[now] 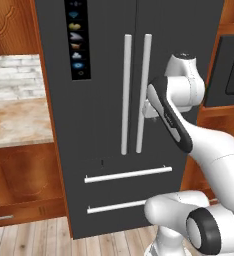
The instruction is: Take the lemon wedge from the fridge and place it on the plate with fish on the dining counter.
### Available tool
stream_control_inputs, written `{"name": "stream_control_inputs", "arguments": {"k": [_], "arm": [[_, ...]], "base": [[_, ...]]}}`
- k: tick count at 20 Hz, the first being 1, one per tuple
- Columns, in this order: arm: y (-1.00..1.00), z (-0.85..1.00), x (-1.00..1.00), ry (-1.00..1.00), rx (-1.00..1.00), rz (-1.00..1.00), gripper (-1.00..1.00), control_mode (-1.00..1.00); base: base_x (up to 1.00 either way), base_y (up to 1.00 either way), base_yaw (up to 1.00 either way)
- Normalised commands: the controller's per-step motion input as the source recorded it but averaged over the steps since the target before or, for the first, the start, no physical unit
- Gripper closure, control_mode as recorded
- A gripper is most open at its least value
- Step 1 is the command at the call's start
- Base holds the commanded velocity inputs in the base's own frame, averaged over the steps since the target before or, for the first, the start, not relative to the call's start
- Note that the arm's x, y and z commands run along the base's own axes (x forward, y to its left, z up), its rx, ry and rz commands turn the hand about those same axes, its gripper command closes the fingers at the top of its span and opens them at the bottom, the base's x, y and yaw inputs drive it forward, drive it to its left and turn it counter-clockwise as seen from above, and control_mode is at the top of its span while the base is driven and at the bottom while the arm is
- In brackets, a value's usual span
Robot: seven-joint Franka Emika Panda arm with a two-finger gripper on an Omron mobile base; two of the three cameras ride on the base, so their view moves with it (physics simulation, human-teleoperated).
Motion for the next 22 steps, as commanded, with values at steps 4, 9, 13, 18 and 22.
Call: {"name": "stream_control_inputs", "arguments": {"k": [4, 9, 13, 18, 22], "arm": [[0.02, 0.00, -0.20, -0.20, 0.04, 0.00, -1.00, -1.00], [0.02, 0.00, 0.44, -0.24, 0.07, -0.03, -1.00, -1.00], [0.00, 0.04, 1.00, -0.20, 0.00, -0.10, -1.00, -1.00], [0.00, 0.00, 0.97, -0.11, -0.08, -0.08, -1.00, -1.00], [0.00, -0.10, 0.62, -0.19, -0.01, 0.00, -1.00, -1.00]], "base": [[0.00, 0.00, 0.00], [0.00, 0.00, 0.00], [0.00, 0.00, 0.00], [0.00, 0.00, 0.00], [0.00, 0.00, 0.00]]}}
